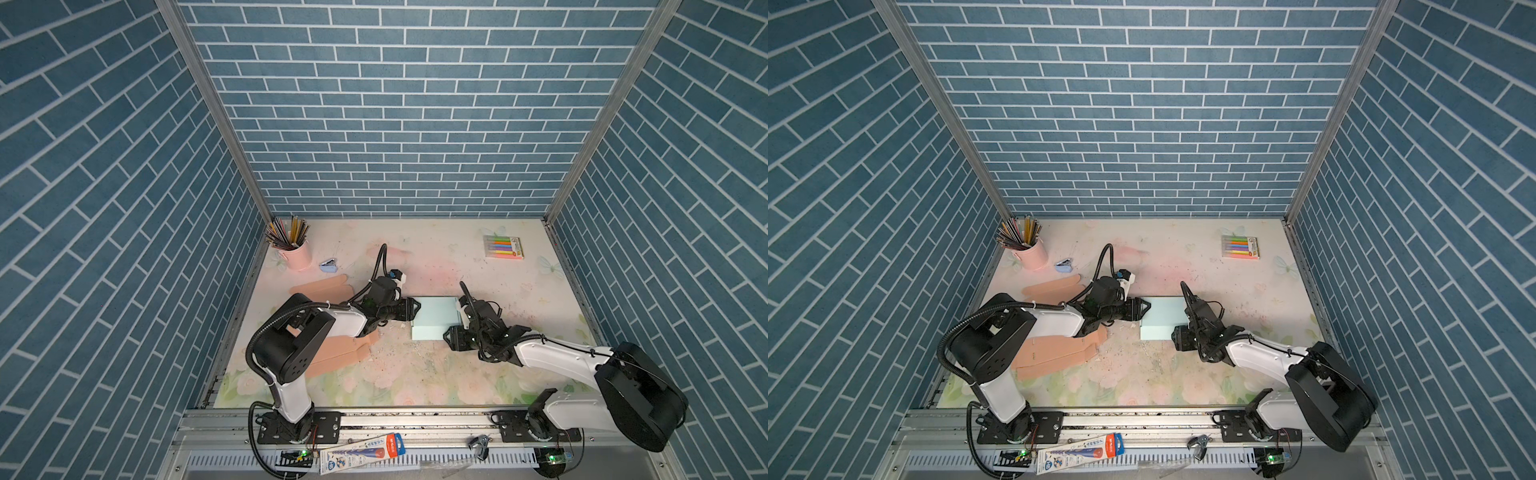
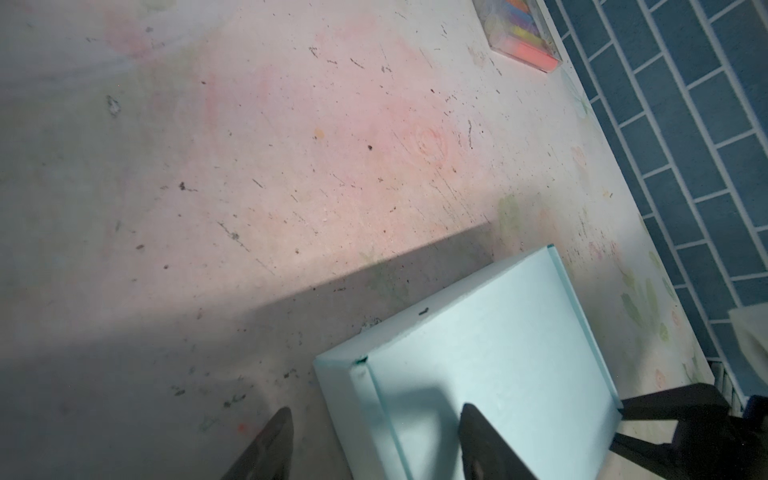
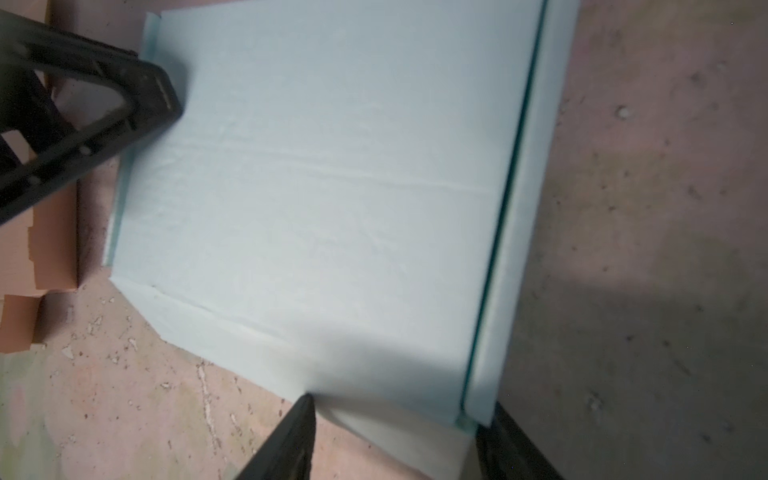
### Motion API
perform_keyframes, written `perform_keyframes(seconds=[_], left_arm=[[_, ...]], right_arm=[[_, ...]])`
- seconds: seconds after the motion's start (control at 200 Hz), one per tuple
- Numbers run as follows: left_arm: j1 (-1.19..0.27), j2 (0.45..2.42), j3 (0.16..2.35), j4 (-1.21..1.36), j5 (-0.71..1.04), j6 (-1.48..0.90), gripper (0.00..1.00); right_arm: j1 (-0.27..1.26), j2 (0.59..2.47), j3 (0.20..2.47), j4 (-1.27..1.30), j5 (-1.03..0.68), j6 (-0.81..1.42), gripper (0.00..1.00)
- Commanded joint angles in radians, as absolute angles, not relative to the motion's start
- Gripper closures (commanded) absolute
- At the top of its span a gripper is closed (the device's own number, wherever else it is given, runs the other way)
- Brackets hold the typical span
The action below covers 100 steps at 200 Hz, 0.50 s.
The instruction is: Fold the paper box
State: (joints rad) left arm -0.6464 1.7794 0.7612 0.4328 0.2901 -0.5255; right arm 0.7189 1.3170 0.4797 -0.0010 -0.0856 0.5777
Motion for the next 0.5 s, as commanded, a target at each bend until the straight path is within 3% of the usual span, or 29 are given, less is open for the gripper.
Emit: perform_keyframes(seconds=[0.0,0.495], left_arm=[[-0.642,1.801,0.758,0.403,0.283,-0.507,0.37],[-0.650,1.771,0.726,0.417,0.287,-0.515,0.38]], right_arm=[[0.708,1.336,0.494,0.002,-0.054,0.556,0.39],[0.636,1.350,0.463,0.041,-0.066,0.533,0.39]])
